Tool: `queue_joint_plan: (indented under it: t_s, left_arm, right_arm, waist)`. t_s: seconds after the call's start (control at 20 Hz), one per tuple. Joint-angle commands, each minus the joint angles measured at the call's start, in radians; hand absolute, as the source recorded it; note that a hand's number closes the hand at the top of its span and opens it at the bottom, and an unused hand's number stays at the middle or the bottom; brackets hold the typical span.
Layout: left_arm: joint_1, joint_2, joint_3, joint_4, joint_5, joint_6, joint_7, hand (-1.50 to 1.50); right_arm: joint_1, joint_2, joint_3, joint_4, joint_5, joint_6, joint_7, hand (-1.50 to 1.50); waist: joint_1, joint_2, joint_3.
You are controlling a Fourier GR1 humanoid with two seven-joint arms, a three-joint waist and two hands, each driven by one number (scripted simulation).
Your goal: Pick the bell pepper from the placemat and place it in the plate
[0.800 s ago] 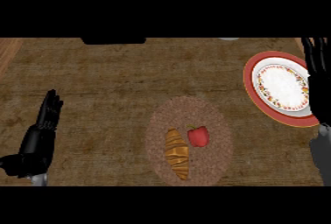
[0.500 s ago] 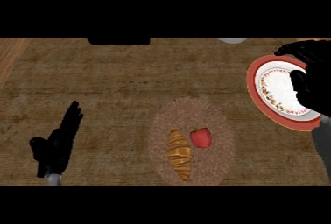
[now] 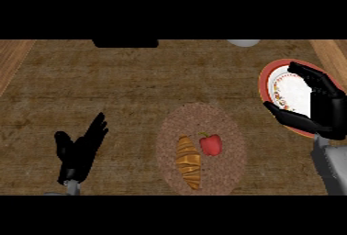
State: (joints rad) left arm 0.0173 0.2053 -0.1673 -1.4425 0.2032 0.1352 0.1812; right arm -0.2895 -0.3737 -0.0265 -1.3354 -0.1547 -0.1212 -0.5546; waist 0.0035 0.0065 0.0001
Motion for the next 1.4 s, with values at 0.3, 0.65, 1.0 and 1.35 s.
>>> queue_joint_plan:
  t_s: [0.3,0.65,1.0,1.35]
  left_arm:
    - [0.0,-0.025,0.01,0.037,-0.004,-0.031,-0.005,0.0]
    - [0.001,-0.049,0.009,0.058,-0.032,0.004,-0.015,0.0]
    - [0.014,-0.045,0.01,0.001,-0.029,-0.006,0.035,0.0]
    - [-0.023,-0.038,0.054,0.028,-0.03,-0.05,0.04,0.0]
  right_arm:
    - [0.036,-0.181,0.063,-0.06,0.181,0.1,0.112,-1.5]
    - [0.105,-0.273,0.239,-0.327,0.353,0.18,0.404,-1.5]
    - [0.19,-0.148,0.429,-0.47,0.613,0.097,0.63,-1.5]
    - [0.122,-0.05,0.431,-0.431,0.748,0.182,0.764,-1.5]
  waist:
    - [0.001,-0.008,-0.002]
    - [-0.016,-0.013,-0.003]
    - [-0.006,-0.01,-0.001]
    - [-0.004,-0.007,0.0]
